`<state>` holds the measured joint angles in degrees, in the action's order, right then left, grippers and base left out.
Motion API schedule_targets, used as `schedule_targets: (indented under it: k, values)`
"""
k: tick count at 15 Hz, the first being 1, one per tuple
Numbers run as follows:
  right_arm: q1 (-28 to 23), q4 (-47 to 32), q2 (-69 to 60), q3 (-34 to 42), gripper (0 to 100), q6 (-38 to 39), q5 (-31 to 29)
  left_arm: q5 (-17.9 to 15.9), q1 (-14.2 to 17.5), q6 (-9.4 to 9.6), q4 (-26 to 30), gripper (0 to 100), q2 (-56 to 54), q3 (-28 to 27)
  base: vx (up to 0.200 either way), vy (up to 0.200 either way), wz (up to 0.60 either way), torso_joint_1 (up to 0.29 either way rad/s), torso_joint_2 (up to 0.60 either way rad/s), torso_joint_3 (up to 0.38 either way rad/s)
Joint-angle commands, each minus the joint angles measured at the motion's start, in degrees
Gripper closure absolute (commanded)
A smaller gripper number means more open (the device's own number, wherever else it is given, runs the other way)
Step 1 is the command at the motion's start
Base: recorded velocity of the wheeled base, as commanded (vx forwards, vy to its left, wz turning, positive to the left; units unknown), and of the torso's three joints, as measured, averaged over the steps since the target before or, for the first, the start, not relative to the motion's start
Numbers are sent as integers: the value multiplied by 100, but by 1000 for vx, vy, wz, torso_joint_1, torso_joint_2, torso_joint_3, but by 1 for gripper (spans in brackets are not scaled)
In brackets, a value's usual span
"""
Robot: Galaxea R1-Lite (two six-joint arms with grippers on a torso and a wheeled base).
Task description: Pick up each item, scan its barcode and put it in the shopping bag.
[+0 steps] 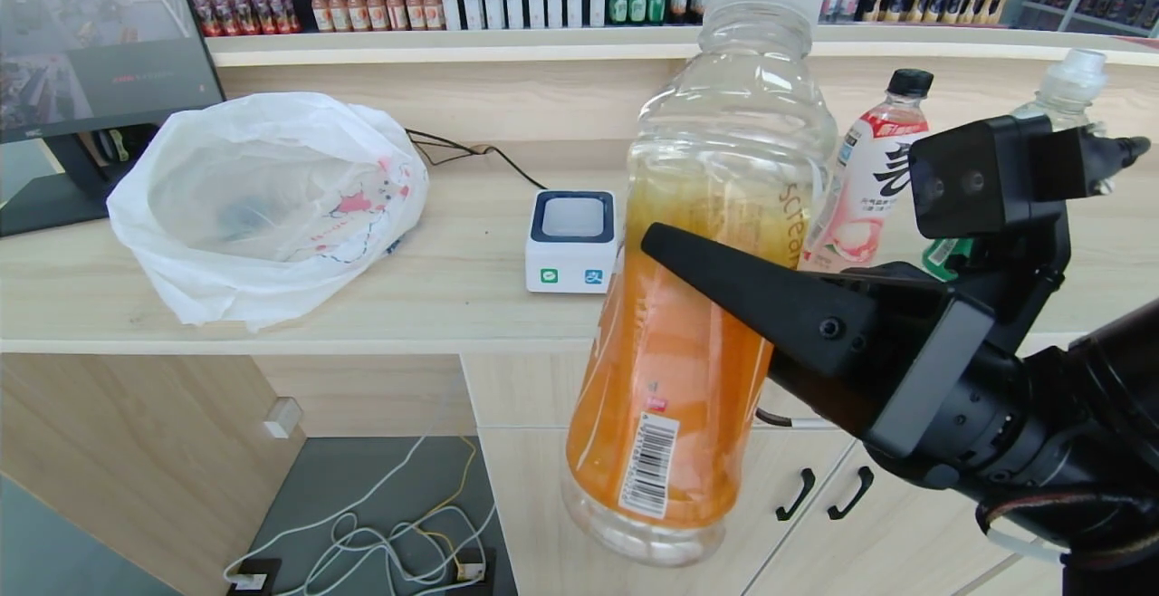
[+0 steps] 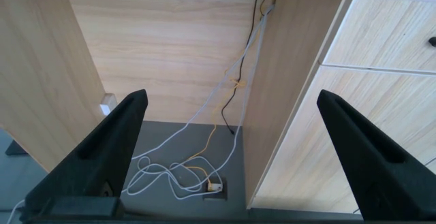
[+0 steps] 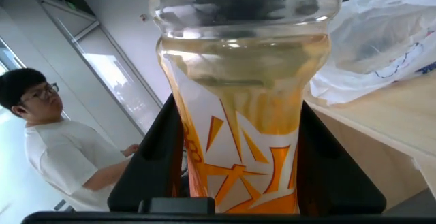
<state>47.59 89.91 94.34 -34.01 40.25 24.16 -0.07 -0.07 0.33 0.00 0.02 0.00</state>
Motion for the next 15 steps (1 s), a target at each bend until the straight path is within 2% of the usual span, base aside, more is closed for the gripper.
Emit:
schedule_targets:
  k: [1,6,9,11,13,15]
  values:
    - [-31,9,-118,140,100,-123,1,-1,-1,2,0,0,-2,0,0,0,0,0,0,0]
    - [-39,9,-153,597,100,-1310,-61,-1,-1,2,0,0,-2,0,0,0,0,0,0,0]
    - [-31,9,-65,694,100,-2487,-447,7,-1,2,0,0,-2,0,0,0,0,0,0,0]
    - [92,9,-162,791,100,-3261,-1318,7,-1,2,0,0,-2,0,0,0,0,0,0,0]
    - [338,9,-294,888,100,-3683,-1889,7,-1,2,0,0,-2,0,0,0,0,0,0,0]
    - [312,9,-294,870,100,-4359,-2381,-1,-1,2,0,0,-2,0,0,0,0,0,0,0]
